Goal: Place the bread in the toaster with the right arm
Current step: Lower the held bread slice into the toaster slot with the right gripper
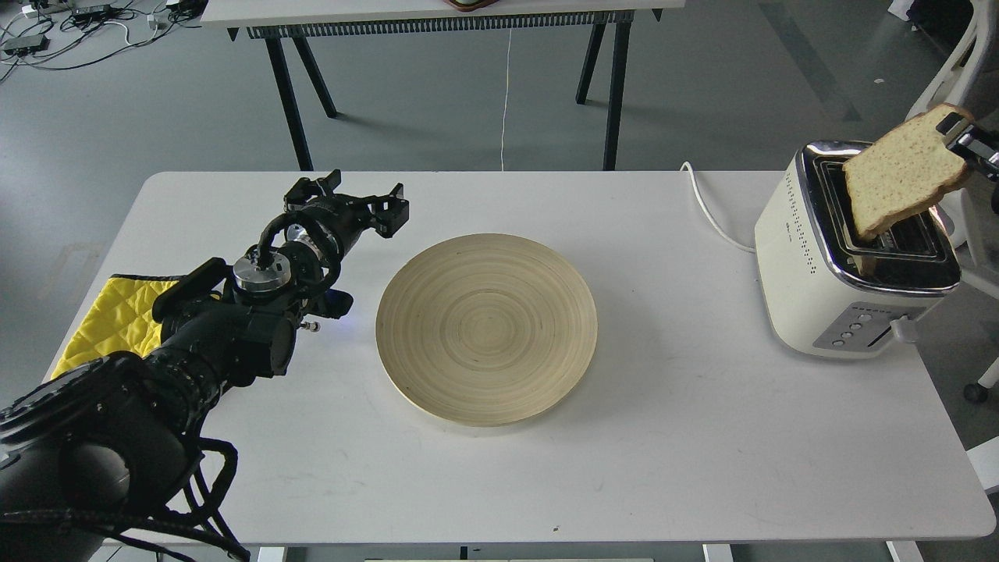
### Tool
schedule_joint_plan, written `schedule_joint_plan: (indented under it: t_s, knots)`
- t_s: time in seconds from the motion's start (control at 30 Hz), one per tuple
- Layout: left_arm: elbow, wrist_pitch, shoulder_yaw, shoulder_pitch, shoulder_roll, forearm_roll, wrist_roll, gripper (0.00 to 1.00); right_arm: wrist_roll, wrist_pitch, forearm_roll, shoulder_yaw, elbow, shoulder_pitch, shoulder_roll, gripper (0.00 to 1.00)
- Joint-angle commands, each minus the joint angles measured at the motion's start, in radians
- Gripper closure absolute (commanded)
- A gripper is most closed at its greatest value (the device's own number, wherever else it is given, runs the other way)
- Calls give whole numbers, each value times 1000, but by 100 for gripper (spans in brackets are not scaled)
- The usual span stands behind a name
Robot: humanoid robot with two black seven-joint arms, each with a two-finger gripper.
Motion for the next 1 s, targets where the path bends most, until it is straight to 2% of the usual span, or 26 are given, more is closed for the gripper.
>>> schedule_joint_plan:
  t_s: [0.0, 0.37, 0.5, 0.57, 0.6, 0.63, 0.67, 0.73, 0.8, 0.83, 0.87, 0.97]
  knots:
    - [0, 1, 0, 0, 0, 0, 1, 0, 0, -2, 0, 0, 0, -17, 1, 98]
    - [0, 1, 0, -2, 0, 0, 0, 0, 0, -5, 1, 0, 0, -53, 41, 97]
    - [0, 1, 0, 0, 0, 0, 0, 0, 2, -8, 1, 3, 0, -71, 55, 92]
    - [0, 1, 0, 0, 0, 0, 0, 0, 3, -14, 1, 4, 0, -79, 61, 80]
    - [0, 1, 0, 0, 0, 0, 0, 0, 3, -20, 3, 6, 0, -79, 63, 65]
    - [0, 1, 0, 0, 0, 0, 0, 0, 5, -23, 5, 8, 0, -79, 64, 56]
    - [0, 1, 0, 0, 0, 0, 1, 0, 6, -23, 5, 6, 0, -79, 66, 51]
    - [0, 1, 0, -2, 0, 0, 0, 0, 8, -26, 12, 12, 0, -77, 73, 30]
    - [0, 1, 0, 0, 0, 0, 0, 0, 8, -29, 14, 14, -1, -76, 75, 20]
    - [0, 1, 0, 0, 0, 0, 1, 0, 8, -29, 14, 15, 0, -71, 75, 8]
    - [0, 1, 0, 0, 0, 0, 0, 0, 6, -29, 15, 15, 0, -71, 75, 0]
    - [0, 1, 0, 0, 0, 0, 0, 0, 3, -29, 17, 30, 8, -56, 75, 0]
